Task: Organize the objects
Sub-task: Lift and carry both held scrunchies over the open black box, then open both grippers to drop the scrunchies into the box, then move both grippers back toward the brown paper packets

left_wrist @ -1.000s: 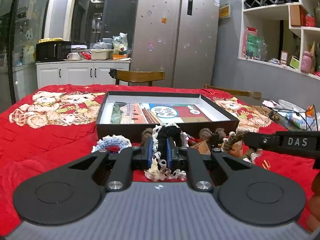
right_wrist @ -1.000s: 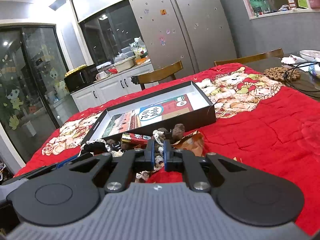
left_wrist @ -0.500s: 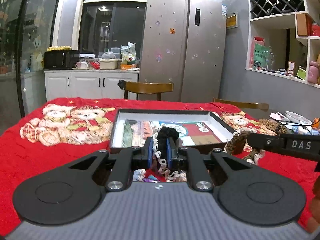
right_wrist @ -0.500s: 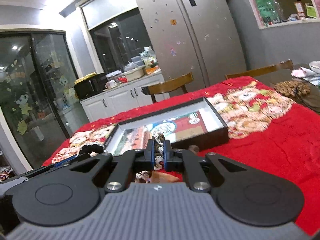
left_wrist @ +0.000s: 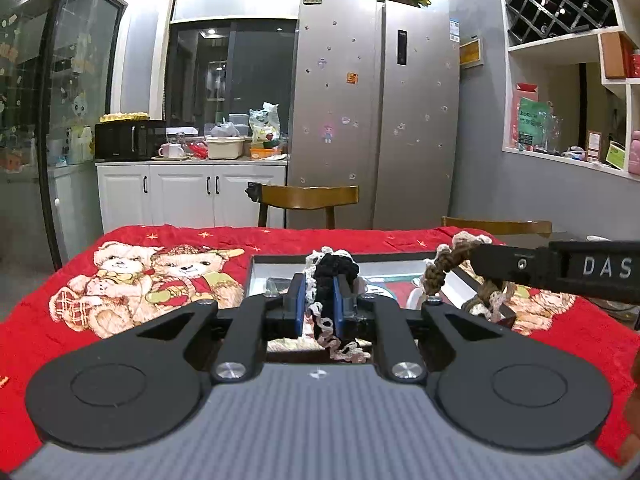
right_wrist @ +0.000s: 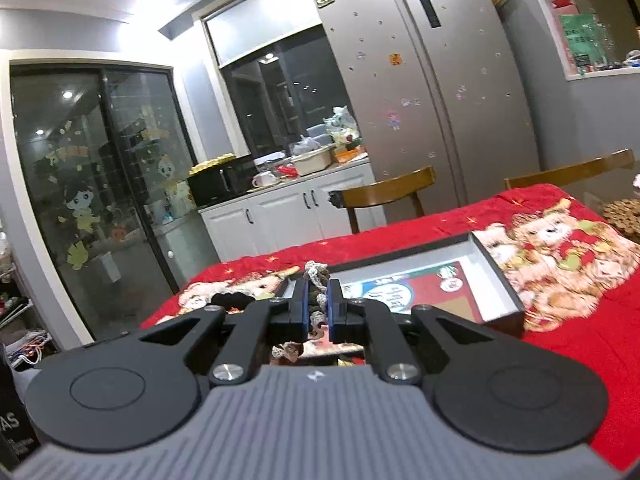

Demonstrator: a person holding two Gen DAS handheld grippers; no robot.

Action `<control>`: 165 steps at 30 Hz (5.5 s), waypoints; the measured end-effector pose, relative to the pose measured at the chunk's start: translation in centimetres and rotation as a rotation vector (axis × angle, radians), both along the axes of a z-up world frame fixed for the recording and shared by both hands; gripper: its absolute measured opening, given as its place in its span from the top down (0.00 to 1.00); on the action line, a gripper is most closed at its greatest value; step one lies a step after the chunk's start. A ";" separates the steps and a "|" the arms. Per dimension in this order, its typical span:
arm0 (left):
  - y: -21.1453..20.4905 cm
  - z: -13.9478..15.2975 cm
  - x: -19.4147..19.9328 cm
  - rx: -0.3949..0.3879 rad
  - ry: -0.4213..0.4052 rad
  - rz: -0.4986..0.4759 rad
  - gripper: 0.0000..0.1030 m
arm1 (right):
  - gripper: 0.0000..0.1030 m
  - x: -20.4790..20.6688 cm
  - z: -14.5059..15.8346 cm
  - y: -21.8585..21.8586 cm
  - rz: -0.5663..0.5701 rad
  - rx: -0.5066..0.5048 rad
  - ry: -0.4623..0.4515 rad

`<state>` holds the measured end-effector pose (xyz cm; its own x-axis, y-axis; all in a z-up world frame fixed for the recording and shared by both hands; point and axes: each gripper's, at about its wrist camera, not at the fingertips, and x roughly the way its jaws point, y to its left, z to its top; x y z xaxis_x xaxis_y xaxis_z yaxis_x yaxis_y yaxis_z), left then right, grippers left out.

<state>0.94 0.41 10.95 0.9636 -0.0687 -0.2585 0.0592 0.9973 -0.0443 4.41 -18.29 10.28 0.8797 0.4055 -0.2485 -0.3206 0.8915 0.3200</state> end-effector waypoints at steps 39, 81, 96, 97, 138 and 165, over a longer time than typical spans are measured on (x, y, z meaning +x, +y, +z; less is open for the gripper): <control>3.6 -3.7 14.2 -0.036 0.165 -0.039 0.83 | 0.90 13.5 -3.3 3.4 0.025 -0.049 0.137; 5.4 -6.9 16.3 0.005 0.264 0.029 0.83 | 0.90 12.2 -8.3 3.2 0.148 -0.096 0.212; 4.9 -7.4 16.2 0.015 0.271 0.019 0.83 | 0.90 12.4 -8.9 3.1 0.150 -0.094 0.220; 4.8 -7.4 16.2 0.018 0.273 0.019 0.83 | 0.90 12.3 -8.8 3.2 0.150 -0.096 0.220; 4.5 -7.3 16.0 -0.042 0.253 -0.108 0.25 | 0.33 11.9 -7.9 1.8 0.156 -0.048 0.237; 4.1 -2.2 10.4 -0.111 0.024 -0.067 0.24 | 0.03 6.7 -3.2 -0.3 0.106 -0.089 0.116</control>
